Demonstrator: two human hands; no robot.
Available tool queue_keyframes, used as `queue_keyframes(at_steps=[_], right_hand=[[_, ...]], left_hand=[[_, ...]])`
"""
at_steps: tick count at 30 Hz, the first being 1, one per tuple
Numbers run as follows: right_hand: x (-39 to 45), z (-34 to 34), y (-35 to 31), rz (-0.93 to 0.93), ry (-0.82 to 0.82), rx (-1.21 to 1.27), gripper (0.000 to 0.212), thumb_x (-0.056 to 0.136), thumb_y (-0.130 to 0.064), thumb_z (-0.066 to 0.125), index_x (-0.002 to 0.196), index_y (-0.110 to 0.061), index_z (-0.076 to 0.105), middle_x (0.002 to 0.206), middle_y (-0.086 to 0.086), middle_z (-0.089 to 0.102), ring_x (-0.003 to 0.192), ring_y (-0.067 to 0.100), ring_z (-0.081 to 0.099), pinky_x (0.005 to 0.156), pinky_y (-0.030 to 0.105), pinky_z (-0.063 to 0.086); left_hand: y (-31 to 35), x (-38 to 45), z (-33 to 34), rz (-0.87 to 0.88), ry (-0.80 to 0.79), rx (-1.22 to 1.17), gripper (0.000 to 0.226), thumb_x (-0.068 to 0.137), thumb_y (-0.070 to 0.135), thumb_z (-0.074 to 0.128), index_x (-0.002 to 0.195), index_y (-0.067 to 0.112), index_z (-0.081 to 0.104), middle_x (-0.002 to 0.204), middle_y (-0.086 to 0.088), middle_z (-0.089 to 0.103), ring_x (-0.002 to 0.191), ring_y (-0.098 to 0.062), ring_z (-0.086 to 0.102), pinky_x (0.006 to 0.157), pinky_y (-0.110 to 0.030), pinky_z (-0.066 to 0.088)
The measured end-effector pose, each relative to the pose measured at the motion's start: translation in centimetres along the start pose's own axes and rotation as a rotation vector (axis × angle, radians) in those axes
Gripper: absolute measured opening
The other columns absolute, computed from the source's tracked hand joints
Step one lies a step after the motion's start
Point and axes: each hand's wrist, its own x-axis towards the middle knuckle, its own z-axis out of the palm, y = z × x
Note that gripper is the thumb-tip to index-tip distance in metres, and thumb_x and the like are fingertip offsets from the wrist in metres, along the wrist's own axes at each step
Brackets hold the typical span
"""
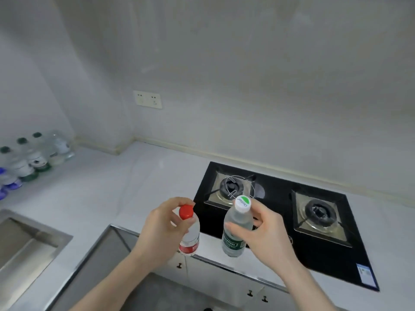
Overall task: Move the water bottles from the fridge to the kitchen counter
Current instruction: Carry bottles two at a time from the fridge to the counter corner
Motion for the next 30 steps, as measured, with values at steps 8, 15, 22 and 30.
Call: queue_keyframes(at_steps=[8, 15, 22, 30], right_hand=[[9.9, 5.0, -0.9, -0.109, -0.252, 0.028, 0.048, 0.075, -0.043, 0.090, 0.112, -0.062, 0.066, 0.110, -0.028, 0.074, 0.104, -0.007, 0.069, 0.082, 0.002, 0.049], [17.2, 9.1, -0.4, -0.160, -0.423, 0.072, 0.046, 0.075, -0.048, 0.089, 0.117, -0.046, 0.070, 0.110, -0.015, 0.076, 0.101, 0.009, 0.073, 0.090, 0.031, 0.062], [21.4, 13.9, -0.1, -0.179, -0.527, 0.089, 0.048, 0.073, -0.055, 0.088, 0.117, -0.048, 0.070, 0.110, -0.016, 0.076, 0.101, 0.008, 0.072, 0.088, 0.022, 0.059], [25.4, 23.0, -2.7, -0.182, -0.567, 0.119, 0.044, 0.072, -0.054, 0.087, 0.113, -0.050, 0.070, 0.110, -0.018, 0.076, 0.104, 0.009, 0.071, 0.089, 0.017, 0.055]], left_hand=[[-1.8, 3.5, -4.7, -0.097, 0.241, 0.035, 0.036, 0.091, 0.024, 0.074, 0.105, 0.055, 0.062, 0.077, 0.020, 0.070, 0.066, -0.005, 0.071, 0.048, -0.014, 0.047], [-3.7, 6.3, -7.4, -0.185, 0.405, 0.018, 0.037, 0.091, 0.018, 0.075, 0.104, 0.051, 0.064, 0.076, 0.017, 0.070, 0.067, -0.012, 0.072, 0.060, -0.017, 0.050], [-6.2, 8.1, -10.7, -0.244, 0.511, -0.015, 0.031, 0.091, 0.018, 0.074, 0.104, 0.045, 0.065, 0.078, 0.012, 0.071, 0.063, -0.012, 0.071, 0.052, -0.017, 0.049], [-11.8, 10.6, -17.5, -0.293, 0.528, -0.008, 0.035, 0.091, 0.016, 0.075, 0.104, 0.046, 0.065, 0.090, 0.014, 0.072, 0.065, -0.015, 0.072, 0.055, -0.016, 0.052]])
